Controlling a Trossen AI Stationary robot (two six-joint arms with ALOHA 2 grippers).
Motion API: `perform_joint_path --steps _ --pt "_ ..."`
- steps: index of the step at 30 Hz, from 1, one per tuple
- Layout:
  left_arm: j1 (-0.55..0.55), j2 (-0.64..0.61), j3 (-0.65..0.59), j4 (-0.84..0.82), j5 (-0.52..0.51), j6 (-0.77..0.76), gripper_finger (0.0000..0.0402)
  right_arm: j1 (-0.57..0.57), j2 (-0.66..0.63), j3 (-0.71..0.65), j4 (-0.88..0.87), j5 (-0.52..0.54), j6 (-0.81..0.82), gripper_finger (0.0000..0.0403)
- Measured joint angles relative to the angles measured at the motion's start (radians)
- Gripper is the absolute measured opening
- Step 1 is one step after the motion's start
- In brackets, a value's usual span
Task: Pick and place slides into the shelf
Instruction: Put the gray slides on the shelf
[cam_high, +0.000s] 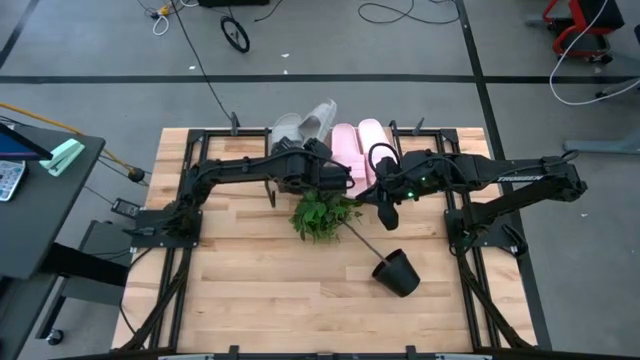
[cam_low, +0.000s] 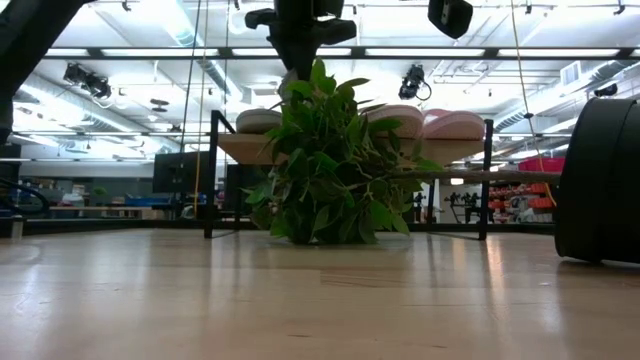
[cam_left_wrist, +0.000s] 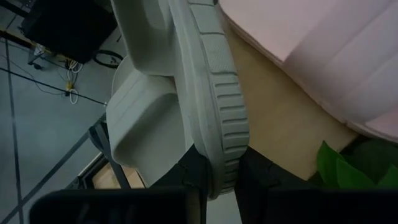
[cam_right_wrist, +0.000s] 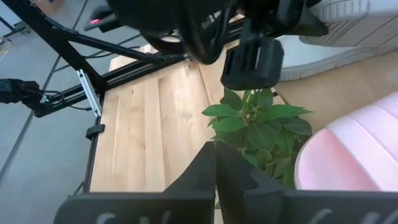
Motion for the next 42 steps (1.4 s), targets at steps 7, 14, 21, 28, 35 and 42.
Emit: perform_joint_path --steps 7,14,21,28,35,42 --pt "0.01 -0.002 0.0 0.001 0.06 0.023 0.0052 0.0 0.0 0.0 -0.041 -0.007 -0.008 0.0008" --pt "0.002 -0.002 0.0 0.001 0.137 0.023 0.0052 0.0 -0.014 0.0 -0.061 -0.007 -0.032 0.0006" --pt "-0.029 -0.002 0.001 0.001 0.119 0.003 0.0052 -0.001 -0.05 0.0 -0.064 0.035 -0.038 0.0006" --pt "-0.072 -0.002 0.1 -0.004 0.161 -0.003 0.0052 -0.007 -0.101 0.0 -0.064 0.11 -0.105 0.001" --pt "-0.097 -0.116 0.094 0.0 0.187 -0.049 0.0052 -0.06 -0.099 0.013 -0.06 0.11 -0.214 0.0021" --pt "-0.104 -0.16 0.1 0.001 0.118 -0.038 0.0052 -0.226 -0.03 0.056 0.158 0.07 0.126 0.0054"
